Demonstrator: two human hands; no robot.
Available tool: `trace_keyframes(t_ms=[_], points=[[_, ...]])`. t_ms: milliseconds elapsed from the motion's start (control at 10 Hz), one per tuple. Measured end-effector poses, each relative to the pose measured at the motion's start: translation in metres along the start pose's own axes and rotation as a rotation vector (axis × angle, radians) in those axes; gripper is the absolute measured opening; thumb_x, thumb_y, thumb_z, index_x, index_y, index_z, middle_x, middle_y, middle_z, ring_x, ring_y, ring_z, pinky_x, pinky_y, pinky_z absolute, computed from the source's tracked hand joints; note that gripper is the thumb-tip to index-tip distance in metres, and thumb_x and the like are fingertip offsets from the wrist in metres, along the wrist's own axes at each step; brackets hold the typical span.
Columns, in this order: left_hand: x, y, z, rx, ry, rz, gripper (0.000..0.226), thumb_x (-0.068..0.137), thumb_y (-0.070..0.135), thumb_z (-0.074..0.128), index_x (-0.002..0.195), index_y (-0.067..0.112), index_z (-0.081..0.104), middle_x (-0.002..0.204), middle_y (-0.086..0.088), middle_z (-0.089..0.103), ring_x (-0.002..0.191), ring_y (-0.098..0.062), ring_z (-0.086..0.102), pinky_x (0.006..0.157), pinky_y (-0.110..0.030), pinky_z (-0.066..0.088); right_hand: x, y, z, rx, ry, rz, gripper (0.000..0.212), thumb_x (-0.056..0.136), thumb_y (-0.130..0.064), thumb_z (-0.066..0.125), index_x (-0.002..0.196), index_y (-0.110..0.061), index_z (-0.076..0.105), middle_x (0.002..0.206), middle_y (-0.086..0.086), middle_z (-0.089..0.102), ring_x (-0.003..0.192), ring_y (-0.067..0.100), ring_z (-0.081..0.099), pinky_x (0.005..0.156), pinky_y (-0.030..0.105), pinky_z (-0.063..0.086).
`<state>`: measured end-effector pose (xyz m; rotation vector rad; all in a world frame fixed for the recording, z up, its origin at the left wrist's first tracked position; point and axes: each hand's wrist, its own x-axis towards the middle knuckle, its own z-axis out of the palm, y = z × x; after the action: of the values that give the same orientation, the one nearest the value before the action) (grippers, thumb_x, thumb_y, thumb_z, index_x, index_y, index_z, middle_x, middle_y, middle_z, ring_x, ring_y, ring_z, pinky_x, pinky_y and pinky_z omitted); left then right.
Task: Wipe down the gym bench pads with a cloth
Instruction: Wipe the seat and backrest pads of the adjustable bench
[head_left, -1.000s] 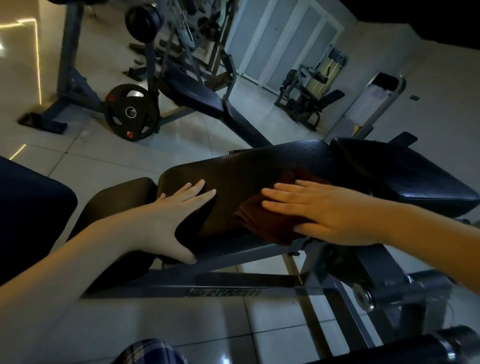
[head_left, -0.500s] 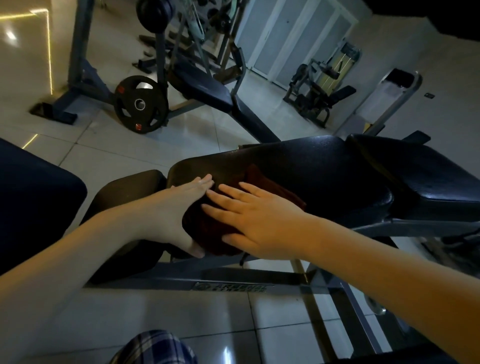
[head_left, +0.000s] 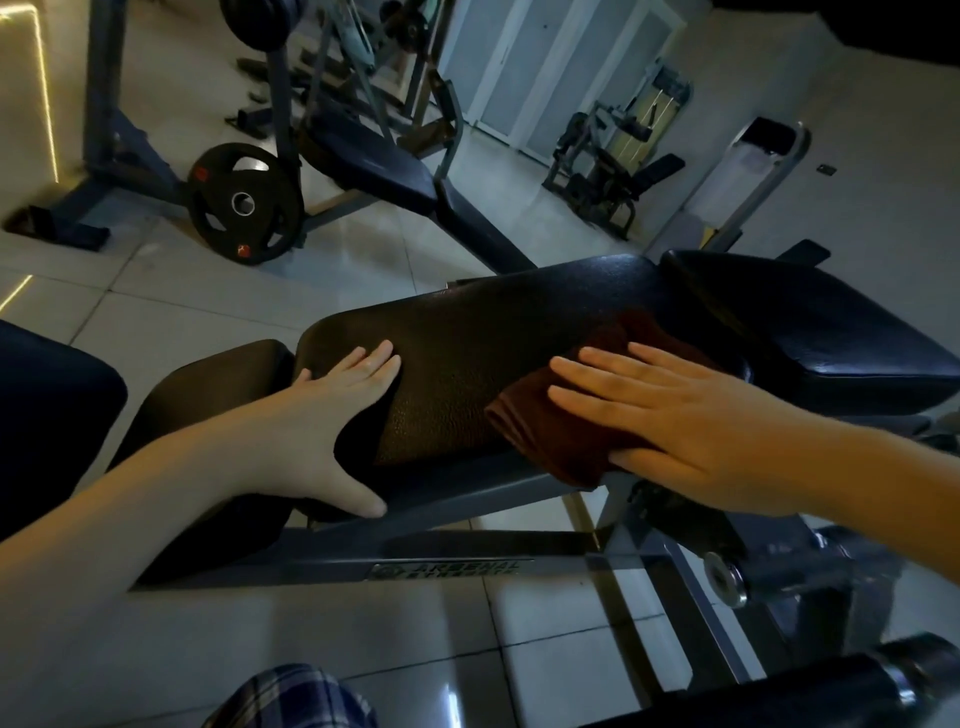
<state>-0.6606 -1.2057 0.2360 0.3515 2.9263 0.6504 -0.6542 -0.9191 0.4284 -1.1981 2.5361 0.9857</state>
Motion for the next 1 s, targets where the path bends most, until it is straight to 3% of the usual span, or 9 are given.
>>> trace_keyframes(t_ms=[100,200,300,400,500,600,700,800,1000], points=[[-0.001,0.005,-0.004,-0.037,-0.072,-0.024,0.136,0.034,0.072,0.077,0.104,0.067,-0.04,0.134,0.03,-0.036,0.128,0.006,-0.023,0.114,-0.057,0.003,0.011,-0.02,0.007,-0.109,0.161,0.011,0.06,0.094,-0.052,0.022,0.15,-0.029,0.02,0.156,-0.004,0.025,0.143,0.016,0.024,0.111,0.046,0.017],[0.003,0.004,-0.004,0.005,-0.079,-0.03,0.14,0.021,0.086,0.066,0.105,0.067,-0.043,0.131,0.033,-0.039,0.126,0.006,-0.026,0.114,-0.054,-0.001,0.043,-0.055,0.001,-0.041,0.223,-0.07,0.059,0.097,-0.05,0.017,0.151,-0.029,0.003,0.159,-0.005,0.002,0.147,0.018,0.003,0.116,0.043,0.0],[0.03,-0.022,0.006,-0.154,-0.118,-0.1,0.108,0.067,0.083,0.051,0.138,0.053,-0.024,0.144,0.031,-0.035,0.126,0.008,-0.026,0.114,-0.055,-0.011,0.083,-0.089,-0.003,0.008,0.209,-0.157,0.06,0.101,-0.051,0.017,0.152,-0.029,-0.006,0.16,-0.002,-0.012,0.148,0.018,-0.012,0.115,0.039,-0.012],[0.033,-0.035,0.01,-0.245,-0.075,-0.05,0.085,0.062,0.092,0.038,0.122,0.068,-0.017,0.128,0.046,-0.038,0.128,0.016,-0.031,0.117,-0.046,-0.011,0.101,-0.098,-0.003,0.02,0.219,-0.18,0.06,0.102,-0.05,0.02,0.153,-0.028,-0.002,0.161,0.001,-0.011,0.148,0.019,-0.009,0.115,0.037,-0.011],[0.018,-0.024,0.008,-0.217,-0.011,0.008,0.118,0.023,0.095,0.051,0.121,0.071,-0.009,0.114,0.056,-0.038,0.123,0.024,-0.033,0.111,-0.045,-0.011,0.097,-0.095,-0.007,-0.015,0.194,-0.194,0.059,0.102,-0.049,0.021,0.153,-0.03,-0.002,0.161,-0.002,-0.011,0.148,0.015,-0.01,0.111,0.033,-0.015],[0.002,-0.012,0.0,-0.211,-0.016,0.008,0.132,0.023,0.096,0.05,0.133,0.062,-0.015,0.122,0.05,-0.038,0.136,0.006,-0.028,0.113,-0.047,-0.01,0.087,-0.081,-0.012,0.012,0.111,-0.228,0.058,0.102,-0.048,0.024,0.152,-0.035,-0.003,0.16,-0.01,-0.011,0.146,0.007,-0.012,0.108,0.029,-0.017],[-0.033,-0.007,-0.009,-0.168,-0.031,0.071,0.134,0.043,0.08,0.073,0.135,0.059,-0.022,0.138,0.035,-0.04,0.133,0.004,-0.032,0.112,-0.036,-0.006,0.068,-0.057,-0.019,0.006,0.016,-0.239,0.058,0.102,-0.047,0.026,0.149,-0.041,-0.007,0.156,-0.019,-0.016,0.14,-0.002,-0.019,0.109,0.025,-0.019],[-0.056,-0.014,-0.01,-0.105,-0.066,0.013,0.132,0.059,0.06,0.082,0.134,0.061,-0.027,0.143,0.024,-0.042,0.138,-0.007,-0.029,0.117,-0.04,-0.001,0.06,-0.052,-0.025,-0.004,-0.068,-0.221,0.058,0.102,-0.048,0.025,0.146,-0.045,-0.013,0.152,-0.023,-0.022,0.137,-0.004,-0.023,0.109,0.024,-0.02],[-0.076,-0.01,0.006,-0.036,-0.031,-0.173,0.129,0.077,0.041,0.078,0.121,0.064,-0.042,0.154,0.004,-0.035,0.146,-0.031,-0.017,0.118,-0.052,0.006,0.082,-0.079,-0.018,-0.053,-0.006,-0.25,0.061,0.082,-0.062,-0.006,0.136,-0.044,-0.027,0.146,-0.02,-0.031,0.134,0.005,-0.03,0.107,0.03,-0.022]])
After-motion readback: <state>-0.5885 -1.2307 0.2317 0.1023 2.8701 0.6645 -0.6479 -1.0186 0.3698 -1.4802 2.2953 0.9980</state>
